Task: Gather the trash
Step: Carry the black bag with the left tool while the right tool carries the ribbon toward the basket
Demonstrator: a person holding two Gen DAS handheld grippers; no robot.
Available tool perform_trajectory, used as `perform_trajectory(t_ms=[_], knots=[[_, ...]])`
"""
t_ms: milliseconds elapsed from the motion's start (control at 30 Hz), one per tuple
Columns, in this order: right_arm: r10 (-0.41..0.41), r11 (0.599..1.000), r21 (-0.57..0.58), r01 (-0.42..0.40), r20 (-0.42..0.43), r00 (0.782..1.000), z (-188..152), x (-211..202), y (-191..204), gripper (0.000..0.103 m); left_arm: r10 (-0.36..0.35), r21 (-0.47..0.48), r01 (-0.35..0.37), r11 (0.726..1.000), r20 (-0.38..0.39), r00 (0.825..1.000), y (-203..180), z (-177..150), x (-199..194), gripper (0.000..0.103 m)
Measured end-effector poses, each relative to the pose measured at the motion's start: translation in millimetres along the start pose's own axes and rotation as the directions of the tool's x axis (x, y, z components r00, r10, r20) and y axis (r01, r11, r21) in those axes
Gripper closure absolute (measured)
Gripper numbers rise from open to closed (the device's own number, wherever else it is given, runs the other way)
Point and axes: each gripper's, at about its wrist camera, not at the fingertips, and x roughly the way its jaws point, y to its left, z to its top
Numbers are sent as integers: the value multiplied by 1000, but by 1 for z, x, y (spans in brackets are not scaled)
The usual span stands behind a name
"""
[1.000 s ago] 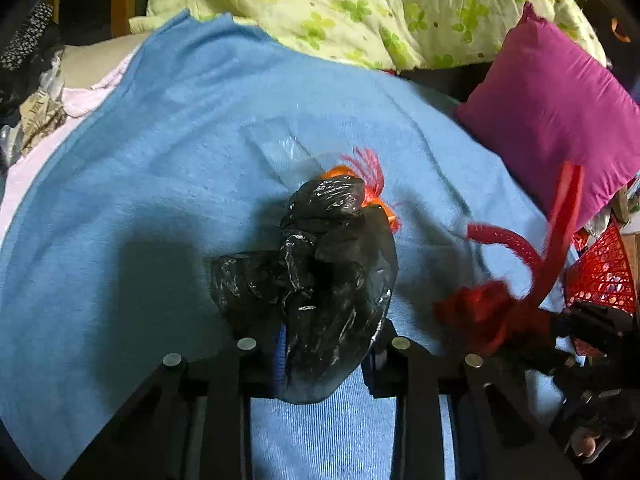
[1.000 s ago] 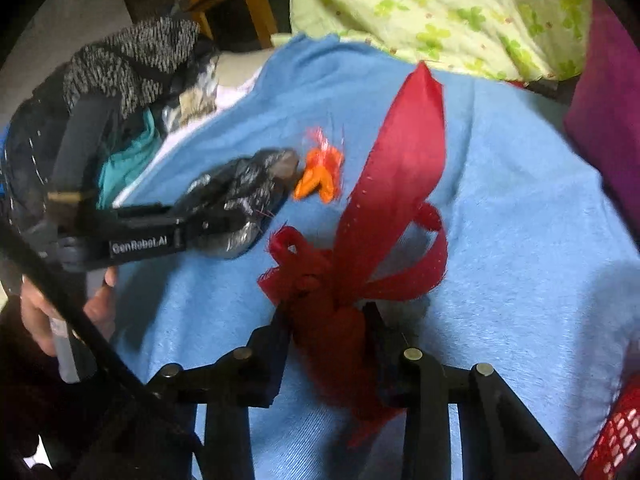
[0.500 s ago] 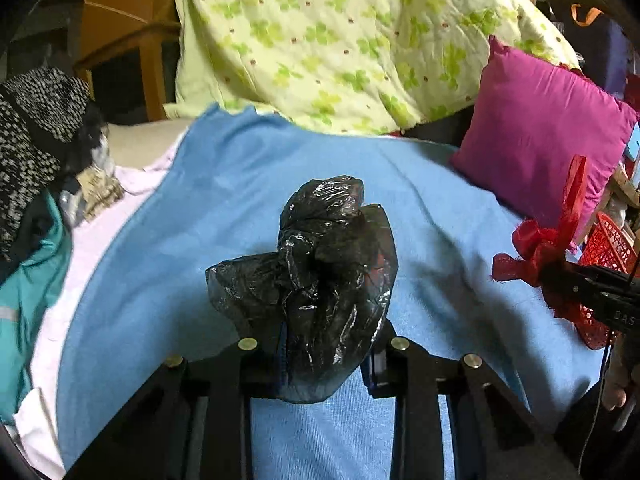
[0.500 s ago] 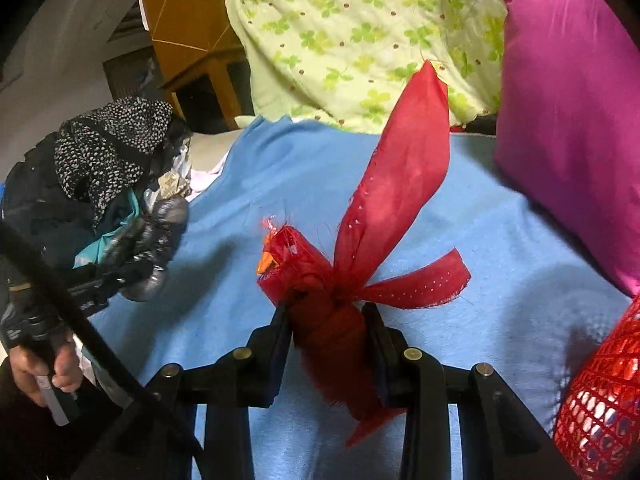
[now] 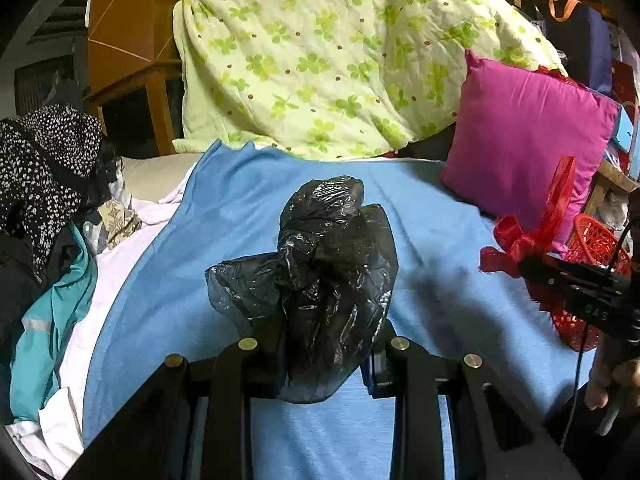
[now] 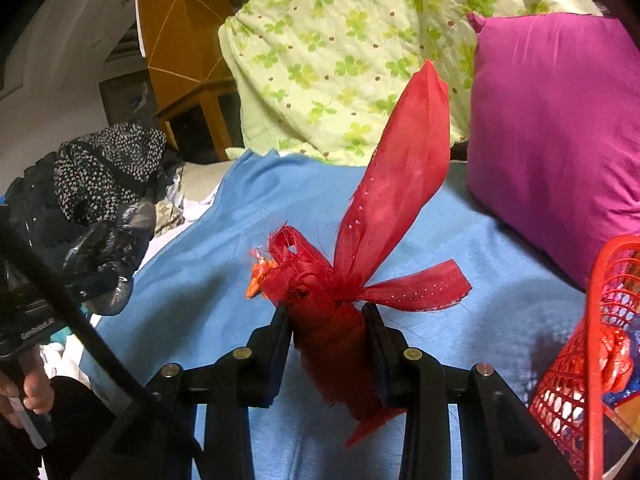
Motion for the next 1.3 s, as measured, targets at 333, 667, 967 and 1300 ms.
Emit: perform_trajectory(t_ms=[333, 667, 967, 1300], knots=[[18, 1000, -11, -17, 41, 999, -6, -17, 3, 65, 0, -1, 0, 1000, 30, 1000, -21, 5, -25, 73], [40, 999, 3, -41, 87, 995, -14, -35, 1, 65, 4, 10, -5, 1000, 29, 1000, -30, 6, -35, 73], [56, 998, -12, -55, 108, 993, -21, -46, 4, 65, -2, 27, 1, 1000, 41, 999, -38, 5, -43, 73], [56, 998, 10, -58, 136, 989, -27, -64, -3, 65, -23, 48, 20, 999, 49, 999, -49, 2, -49, 73]])
